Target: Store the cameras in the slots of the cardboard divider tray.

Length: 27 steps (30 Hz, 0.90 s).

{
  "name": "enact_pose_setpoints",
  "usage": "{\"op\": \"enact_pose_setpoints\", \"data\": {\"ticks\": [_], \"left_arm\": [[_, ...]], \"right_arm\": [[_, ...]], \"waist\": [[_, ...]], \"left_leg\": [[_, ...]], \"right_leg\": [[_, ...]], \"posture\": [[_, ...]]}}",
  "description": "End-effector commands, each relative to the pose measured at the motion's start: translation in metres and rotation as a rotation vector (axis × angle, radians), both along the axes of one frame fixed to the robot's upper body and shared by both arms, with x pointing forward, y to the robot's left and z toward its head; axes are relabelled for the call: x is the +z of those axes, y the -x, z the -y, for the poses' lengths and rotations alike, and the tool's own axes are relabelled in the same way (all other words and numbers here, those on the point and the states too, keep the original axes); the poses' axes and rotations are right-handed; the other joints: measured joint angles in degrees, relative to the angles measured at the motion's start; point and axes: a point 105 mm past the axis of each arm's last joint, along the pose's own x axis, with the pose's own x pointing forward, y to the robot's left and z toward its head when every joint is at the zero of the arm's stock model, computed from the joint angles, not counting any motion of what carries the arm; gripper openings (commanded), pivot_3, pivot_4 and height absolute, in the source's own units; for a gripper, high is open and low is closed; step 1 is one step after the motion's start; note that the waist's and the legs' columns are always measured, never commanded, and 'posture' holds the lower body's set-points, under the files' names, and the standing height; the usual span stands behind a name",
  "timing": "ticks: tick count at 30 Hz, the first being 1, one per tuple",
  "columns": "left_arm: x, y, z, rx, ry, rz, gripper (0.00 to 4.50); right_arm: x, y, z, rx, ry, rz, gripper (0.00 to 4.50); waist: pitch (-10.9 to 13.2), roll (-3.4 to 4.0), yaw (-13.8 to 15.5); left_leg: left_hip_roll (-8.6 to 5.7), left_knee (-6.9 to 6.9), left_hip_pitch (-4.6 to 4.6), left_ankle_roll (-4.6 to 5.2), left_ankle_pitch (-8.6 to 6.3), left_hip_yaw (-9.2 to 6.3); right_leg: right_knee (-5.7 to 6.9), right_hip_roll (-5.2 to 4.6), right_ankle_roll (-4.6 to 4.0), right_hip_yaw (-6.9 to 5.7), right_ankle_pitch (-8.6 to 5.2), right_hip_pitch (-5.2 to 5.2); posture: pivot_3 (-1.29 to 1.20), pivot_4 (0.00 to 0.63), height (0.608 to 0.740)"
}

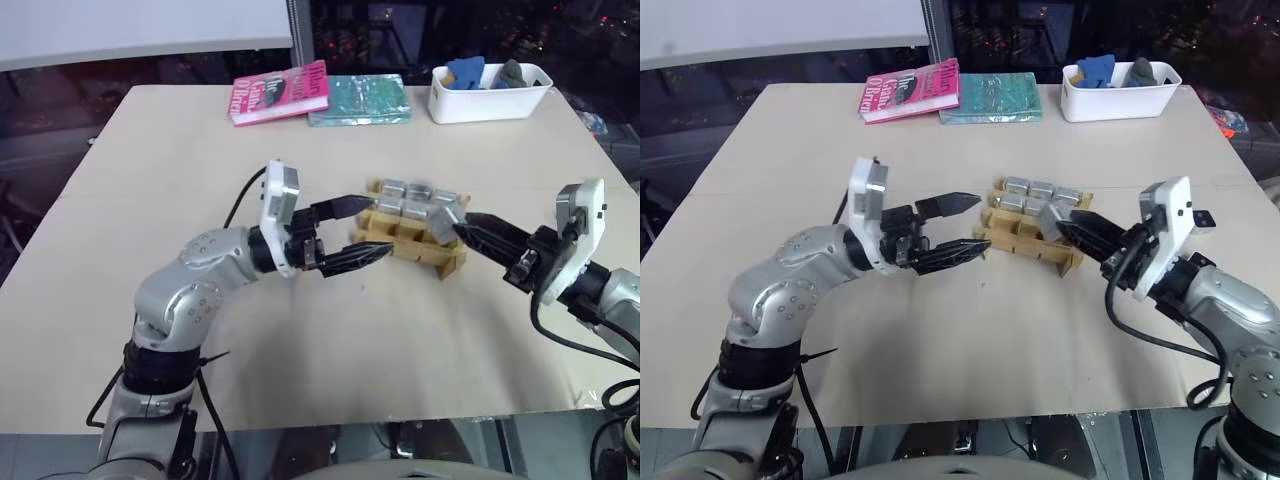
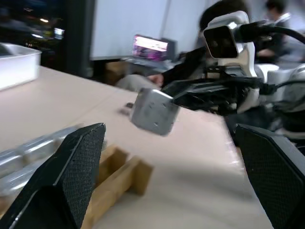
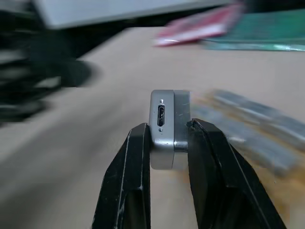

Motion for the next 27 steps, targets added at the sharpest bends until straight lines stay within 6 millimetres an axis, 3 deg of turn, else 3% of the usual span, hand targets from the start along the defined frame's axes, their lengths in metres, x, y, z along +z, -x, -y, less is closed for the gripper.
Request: {"op": "enact_pose_setpoints", "data": {"ticks": [1,18,22,26,27], "left_arm": [[0.009,0.007,0.005,-0.090,0.026,-0.006,4.50],[0.015,0.012,0.015,-0.248,0.029,-0.021,4.50],[0.016,0.015,0.016,-0.288,0.034,-0.039,3.30],[0.017,0.016,0.015,-0.309,0.042,-0.044,1.29],[0.017,0.016,0.015,-0.310,0.046,-0.045,1.02]], "right_arm": [[0.022,0.023,-0.016,0.128,-0.039,0.083,0.54],[0.037,0.037,-0.033,0.271,-0.041,0.131,0.54],[0.037,0.038,-0.034,0.281,-0.042,0.138,0.54],[0.039,0.040,-0.036,0.299,-0.058,0.136,0.54],[0.039,0.041,-0.036,0.311,-0.061,0.136,0.54]], "waist": [[0.00,0.00,0.00],[0.01,-0.02,0.04],[0.01,-0.02,0.05],[0.01,-0.02,0.04],[0.01,-0.02,0.04]], "left_leg": [[0.00,0.00,0.00,0.00,0.00,0.00],[0.01,0.03,-0.02,0.00,0.00,-0.01],[0.00,0.03,-0.02,0.00,0.00,-0.01],[0.01,0.03,-0.02,0.00,0.00,-0.01],[0.01,0.03,-0.02,0.00,0.00,-0.01]], "right_leg": [[0.00,0.00,0.00,0.01,0.00,-0.01],[-0.03,0.01,0.01,0.01,0.00,0.00],[-0.04,0.01,0.01,0.01,0.00,0.00],[-0.03,0.01,0.01,0.01,0.00,0.00],[-0.03,0.01,0.01,0.00,0.00,0.00]], "posture": [[0.00,0.150,0.740],[0.00,0.150,0.740],[0.00,0.150,0.740],[0.00,0.150,0.740],[0.00,0.150,0.740]]}}
